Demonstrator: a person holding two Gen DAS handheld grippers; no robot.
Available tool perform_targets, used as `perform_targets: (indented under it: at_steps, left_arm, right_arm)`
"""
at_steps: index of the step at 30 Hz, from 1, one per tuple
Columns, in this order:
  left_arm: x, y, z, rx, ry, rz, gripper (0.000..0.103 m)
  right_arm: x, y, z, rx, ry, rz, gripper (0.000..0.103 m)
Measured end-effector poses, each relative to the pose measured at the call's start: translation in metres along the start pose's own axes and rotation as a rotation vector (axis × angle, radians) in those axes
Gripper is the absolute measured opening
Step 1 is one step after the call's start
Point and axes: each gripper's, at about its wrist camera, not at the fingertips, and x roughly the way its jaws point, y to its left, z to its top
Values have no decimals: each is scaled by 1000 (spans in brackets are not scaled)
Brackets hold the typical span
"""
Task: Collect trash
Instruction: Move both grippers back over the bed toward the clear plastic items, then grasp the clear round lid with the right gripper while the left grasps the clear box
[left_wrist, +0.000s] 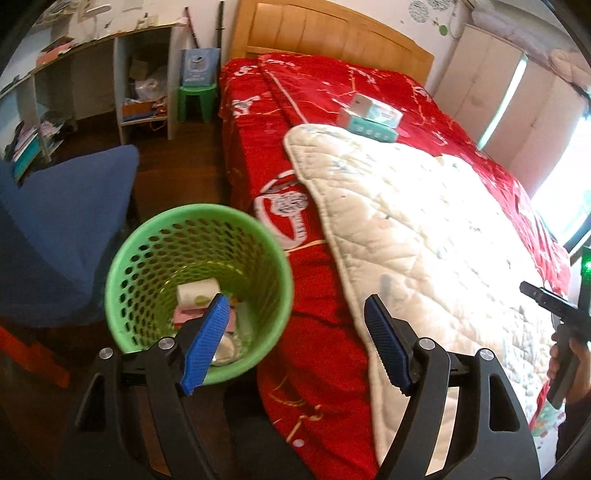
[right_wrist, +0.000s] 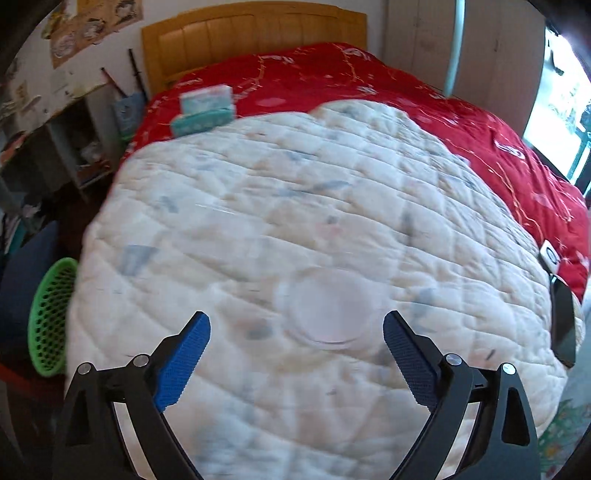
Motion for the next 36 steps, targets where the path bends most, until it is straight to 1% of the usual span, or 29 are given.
perform_targets:
  at_steps: [3,5,14,21,24,25,30,36]
  left_arm:
    - [8,-16,5,22,9,-19,75]
    - [13,-26,9,37,13,-26,75]
    - [38,-68,31,93,29,-55,75]
    - [65,-107,50,143,44,-86,75]
    - [76,-122,56,158,54,-111,75]
    - [80,-129,58,167,57,-116,75]
    - [102,-163,66,223,72,-141,75]
    - [131,-206,70,290,99,-196,74]
  right_arm:
    - [11,-16,-1,-7,22,-3,92]
    - [19,-19,0,-26,33,-9,93]
    - [54,-14,4,-109,82,-25,94]
    - [70,-11,8,-142,88,-47,94]
    - [75,-13,9,-147,93,-43,93]
    - [76,-14,9,-147,96,-41,90]
    - [74,-19,8,-131,91,-23,90]
    - [61,-26,5,-110,83,2,90]
